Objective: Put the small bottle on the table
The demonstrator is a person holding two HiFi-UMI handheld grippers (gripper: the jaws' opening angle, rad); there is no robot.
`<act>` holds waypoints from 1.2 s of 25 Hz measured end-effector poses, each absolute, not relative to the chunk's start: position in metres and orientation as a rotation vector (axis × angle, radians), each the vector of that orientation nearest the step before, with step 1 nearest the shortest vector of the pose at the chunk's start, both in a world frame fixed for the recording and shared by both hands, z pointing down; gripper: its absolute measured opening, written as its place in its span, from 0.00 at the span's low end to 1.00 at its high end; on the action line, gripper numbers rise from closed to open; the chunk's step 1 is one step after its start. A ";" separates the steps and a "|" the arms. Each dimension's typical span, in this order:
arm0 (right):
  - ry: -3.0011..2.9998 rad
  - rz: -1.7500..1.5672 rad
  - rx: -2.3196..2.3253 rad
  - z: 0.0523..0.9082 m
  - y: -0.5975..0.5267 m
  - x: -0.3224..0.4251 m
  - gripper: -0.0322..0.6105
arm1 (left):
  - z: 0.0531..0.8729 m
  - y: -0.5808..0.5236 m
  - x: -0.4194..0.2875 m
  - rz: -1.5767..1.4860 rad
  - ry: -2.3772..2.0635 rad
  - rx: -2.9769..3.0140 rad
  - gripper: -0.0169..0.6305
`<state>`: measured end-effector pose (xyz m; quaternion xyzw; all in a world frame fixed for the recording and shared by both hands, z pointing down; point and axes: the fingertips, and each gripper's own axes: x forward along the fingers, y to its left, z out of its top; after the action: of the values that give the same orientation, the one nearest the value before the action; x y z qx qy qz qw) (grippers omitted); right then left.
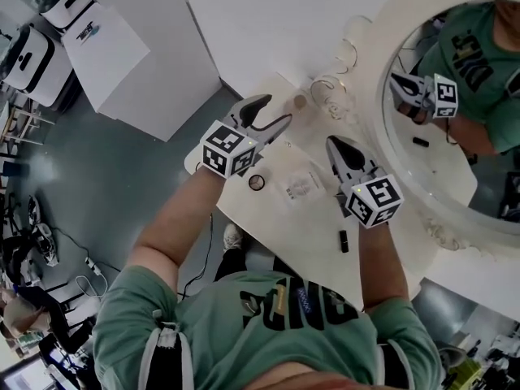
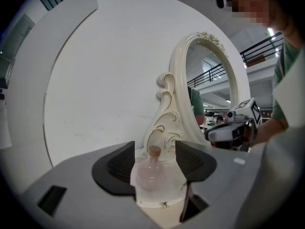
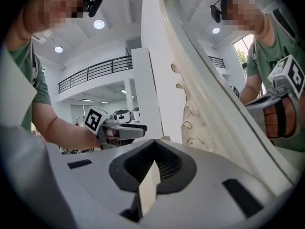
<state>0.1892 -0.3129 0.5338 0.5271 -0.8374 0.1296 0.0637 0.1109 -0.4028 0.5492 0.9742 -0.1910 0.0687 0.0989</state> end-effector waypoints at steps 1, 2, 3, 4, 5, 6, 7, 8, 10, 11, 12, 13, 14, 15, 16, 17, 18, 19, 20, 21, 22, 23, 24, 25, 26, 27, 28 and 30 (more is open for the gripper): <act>-2.528 0.386 1.593 0.528 -0.312 0.188 0.04 | 0.541 -0.399 0.103 0.190 -0.570 2.879 0.44; -2.527 0.379 1.594 0.522 -0.311 0.186 0.04 | 0.534 -0.396 0.095 0.180 -0.576 2.878 0.44; -2.525 0.374 1.596 0.517 -0.310 0.185 0.04 | 0.526 -0.393 0.088 0.172 -0.583 2.879 0.44; -2.523 0.371 1.599 0.511 -0.308 0.183 0.04 | 0.519 -0.391 0.080 0.167 -0.591 2.881 0.43; -2.521 0.371 1.602 0.505 -0.307 0.182 0.04 | 0.511 -0.387 0.073 0.163 -0.597 2.885 0.42; -2.520 0.372 1.604 0.500 -0.305 0.180 0.04 | 0.503 -0.384 0.066 0.159 -0.601 2.889 0.40; -2.518 0.372 1.606 0.493 -0.303 0.177 0.04 | 0.495 -0.380 0.060 0.154 -0.601 2.895 0.38; -2.517 0.371 1.606 0.487 -0.301 0.175 0.04 | 0.487 -0.376 0.054 0.149 -0.599 2.902 0.37; -2.517 0.372 1.602 0.476 -0.297 0.170 0.04 | 0.471 -0.368 0.044 0.140 -0.592 2.920 0.34; -2.517 0.373 1.597 0.470 -0.295 0.168 0.04 | 0.463 -0.364 0.039 0.136 -0.590 2.930 0.33; -2.516 0.373 1.591 0.465 -0.294 0.165 0.04 | 0.456 -0.359 0.035 0.133 -0.588 2.941 0.31; -2.515 0.374 1.582 0.461 -0.292 0.163 0.04 | 0.450 -0.354 0.030 0.131 -0.585 2.949 0.29; -2.513 0.373 1.573 0.457 -0.289 0.159 0.04 | 0.445 -0.348 0.026 0.131 -0.580 2.954 0.28; -2.511 0.371 1.565 0.453 -0.287 0.156 0.04 | 0.441 -0.343 0.021 0.132 -0.576 2.958 0.26; -2.511 0.367 1.556 0.449 -0.285 0.153 0.04 | 0.436 -0.338 0.016 0.131 -0.573 2.960 0.25; -2.512 0.360 1.549 0.443 -0.283 0.150 0.04 | 0.432 -0.335 0.012 0.130 -0.572 2.961 0.24; -2.513 0.352 1.543 0.438 -0.282 0.147 0.04 | 0.427 -0.331 0.008 0.128 -0.572 2.962 0.23; -2.516 0.344 1.537 0.432 -0.280 0.144 0.04 | 0.423 -0.328 0.004 0.126 -0.574 2.963 0.22; -2.518 0.337 1.531 0.427 -0.278 0.141 0.04 | 0.419 -0.324 0.000 0.124 -0.575 2.963 0.21; -2.521 0.332 1.525 0.423 -0.275 0.139 0.04 | 0.416 -0.321 -0.004 0.122 -0.577 2.963 0.20; -2.523 0.329 1.518 0.419 -0.273 0.136 0.04 | 0.413 -0.316 -0.007 0.119 -0.579 2.960 0.18; -2.525 0.328 1.512 0.416 -0.270 0.133 0.04 | 0.411 -0.312 -0.011 0.115 -0.578 2.955 0.17; -2.528 0.329 1.506 0.413 -0.266 0.131 0.04 | 0.409 -0.307 -0.014 0.113 -0.575 2.948 0.16; -2.532 0.328 1.499 0.410 -0.263 0.128 0.04 | 0.408 -0.302 -0.016 0.113 -0.569 2.942 0.16; -2.536 0.326 1.492 0.408 -0.260 0.125 0.04 | 0.408 -0.296 -0.018 0.115 -0.563 2.937 0.15; -2.539 0.324 1.484 0.406 -0.256 0.122 0.04 | 0.407 -0.291 -0.021 0.120 -0.558 2.935 0.15; -2.542 0.322 1.477 0.404 -0.252 0.120 0.04 | 0.408 -0.285 -0.024 0.125 -0.556 2.933 0.14; -2.547 0.326 1.468 0.404 -0.245 0.116 0.04 | 0.408 -0.277 -0.031 0.135 -0.561 2.929 0.13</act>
<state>0.1156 -0.2445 0.4039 0.4944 -0.8574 0.1097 0.0919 -0.0307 -0.2765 0.4085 0.9782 -0.1872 0.0451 0.0782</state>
